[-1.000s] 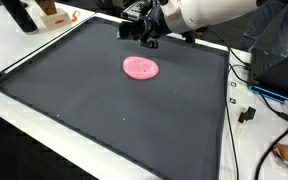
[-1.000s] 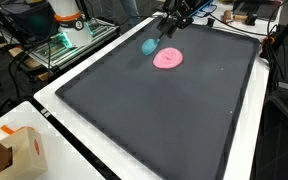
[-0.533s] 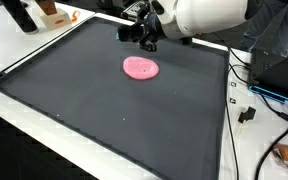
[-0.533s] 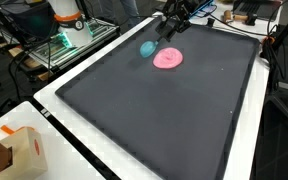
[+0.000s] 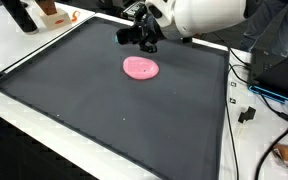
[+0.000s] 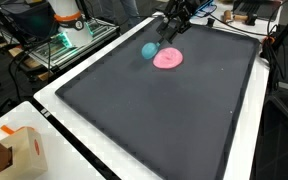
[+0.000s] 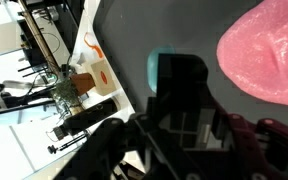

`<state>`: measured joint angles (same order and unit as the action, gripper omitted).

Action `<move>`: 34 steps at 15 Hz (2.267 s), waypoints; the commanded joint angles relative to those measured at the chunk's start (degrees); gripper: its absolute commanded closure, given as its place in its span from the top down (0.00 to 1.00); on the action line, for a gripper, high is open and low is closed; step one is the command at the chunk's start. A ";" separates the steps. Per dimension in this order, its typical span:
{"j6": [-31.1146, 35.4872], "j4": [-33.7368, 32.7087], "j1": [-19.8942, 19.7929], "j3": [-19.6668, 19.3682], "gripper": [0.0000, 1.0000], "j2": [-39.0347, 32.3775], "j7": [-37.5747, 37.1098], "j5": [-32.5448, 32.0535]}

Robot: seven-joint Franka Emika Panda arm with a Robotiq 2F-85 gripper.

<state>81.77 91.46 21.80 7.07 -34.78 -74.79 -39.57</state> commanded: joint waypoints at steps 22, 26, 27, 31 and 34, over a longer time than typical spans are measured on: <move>30.64 14.85 -12.36 -0.34 0.26 22.84 35.68 31.43; 39.71 20.50 -14.99 -0.77 0.26 25.75 46.61 41.46; 41.54 21.76 -15.53 -0.84 0.26 26.23 49.67 44.15; 45.65 25.91 -17.73 -0.87 0.26 27.32 61.74 55.77; 46.19 28.07 -19.06 -0.91 0.26 27.60 69.74 63.38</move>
<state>126.30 115.30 4.17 6.00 -9.55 -12.22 16.99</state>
